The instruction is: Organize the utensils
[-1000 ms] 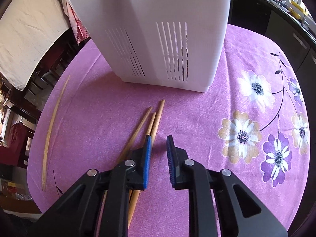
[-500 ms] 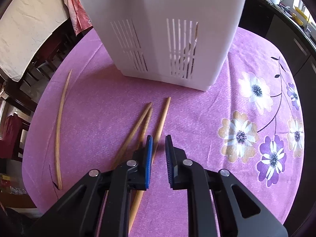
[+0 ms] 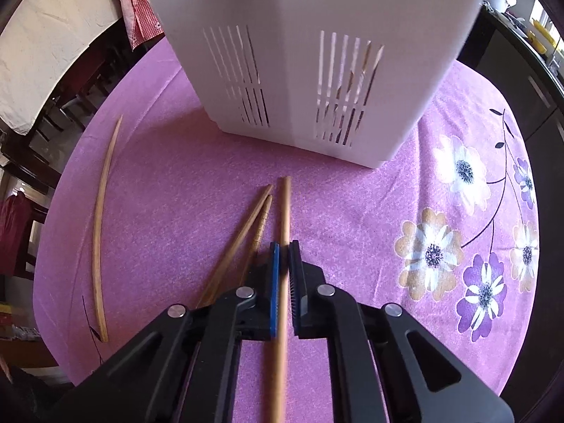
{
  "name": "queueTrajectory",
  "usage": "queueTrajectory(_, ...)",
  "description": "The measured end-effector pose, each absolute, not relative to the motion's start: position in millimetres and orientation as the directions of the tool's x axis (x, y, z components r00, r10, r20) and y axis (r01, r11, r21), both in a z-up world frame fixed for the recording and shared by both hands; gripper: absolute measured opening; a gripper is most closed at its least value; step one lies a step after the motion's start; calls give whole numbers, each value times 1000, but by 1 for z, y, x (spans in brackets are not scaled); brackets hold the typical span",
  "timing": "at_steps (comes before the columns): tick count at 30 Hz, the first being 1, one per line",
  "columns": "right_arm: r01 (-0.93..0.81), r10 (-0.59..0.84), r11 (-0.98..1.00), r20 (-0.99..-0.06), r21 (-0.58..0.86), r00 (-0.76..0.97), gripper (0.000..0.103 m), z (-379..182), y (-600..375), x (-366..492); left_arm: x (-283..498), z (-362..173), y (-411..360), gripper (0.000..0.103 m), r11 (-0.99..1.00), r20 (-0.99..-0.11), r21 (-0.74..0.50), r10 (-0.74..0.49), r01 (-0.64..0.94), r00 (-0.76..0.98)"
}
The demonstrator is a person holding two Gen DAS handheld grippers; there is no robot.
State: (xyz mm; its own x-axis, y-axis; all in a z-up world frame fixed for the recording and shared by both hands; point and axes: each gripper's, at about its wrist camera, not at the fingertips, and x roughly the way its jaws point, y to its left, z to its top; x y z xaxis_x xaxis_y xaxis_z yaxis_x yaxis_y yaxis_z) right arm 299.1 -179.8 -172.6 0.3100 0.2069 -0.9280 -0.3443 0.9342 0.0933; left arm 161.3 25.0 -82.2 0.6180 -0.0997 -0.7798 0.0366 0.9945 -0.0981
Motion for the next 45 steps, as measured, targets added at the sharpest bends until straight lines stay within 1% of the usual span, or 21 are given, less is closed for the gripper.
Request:
queueTrajectory(3,-341,258,931,-897,131,358,6,-158,-195,289,189,-97,33,60,993,-827,-114,-84,-20,555)
queueTrajectory(4,-340,282,928,-881,150,380,6,-149,-202,285,197,-102,37,61,991,-845,-125,-82,-45,529)
queueTrajectory(6,-342,307,925,-856,166,416,6,-136,-213,277,212,-114,40,61,985,-870,-153,-99,-74,483)
queueTrajectory(9,-358,344,915,-823,186,452,6,-119,-227,264,230,-130,41,61,982,-905,-132,-65,-132,421)
queueTrajectory(12,-384,382,900,-799,207,465,6,-111,-238,256,245,-144,45,60,970,-927,-154,-77,-186,366)
queueTrajectory(14,-402,409,888,-781,222,473,6,-109,-243,251,254,-149,47,59,965,-935,-142,-57,-222,349)
queueTrajectory(17,-416,443,874,-763,250,471,6,-108,-258,245,265,-155,44,53,963,-944,-119,-35,-241,327)
queueTrajectory(18,-419,450,871,-759,256,471,6,-109,-261,244,269,-157,43,46,963,-949,-112,-30,-247,314)
queueTrajectory(20,-418,458,869,-752,266,474,6,-109,-269,243,276,-160,38,45,965,-954,-95,-18,-246,298)
queueTrajectory(21,-415,461,869,-747,270,479,7,-108,-275,243,279,-161,36,42,965,-957,-84,-9,-248,290)
queueTrajectory(22,-413,462,869,-744,272,483,7,-108,-277,243,281,-163,34,36,966,-960,-73,-1,-248,278)
queueTrajectory(26,-398,465,873,-727,282,505,7,-104,-292,241,287,-166,26,26,972,-967,-24,37,-235,253)
queueTrajectory(28,-397,466,873,-723,283,510,7,-103,-296,240,289,-165,22,16,973,-968,-14,45,-232,248)
queueTrajectory(29,-397,466,873,-722,283,511,7,-101,-296,239,290,-164,21,14,974,-968,-11,47,-228,246)
queueTrajectory(30,-397,466,873,-721,282,512,7,-101,-297,239,292,-164,19,9,975,-968,-10,46,-221,246)
queueTrajectory(38,-391,458,880,-704,270,543,7,-88,-303,225,291,-157,10,7,985,-955,-12,41,-174,295)
queueTrajectory(41,-385,453,884,-690,265,564,7,-78,-309,219,281,-138,5,7,990,-929,-17,35,-137,368)
queueTrajectory(45,-376,447,891,-646,256,619,7,-61,-319,200,257,-99,-1,7,997,-876,-25,15,-75,483)
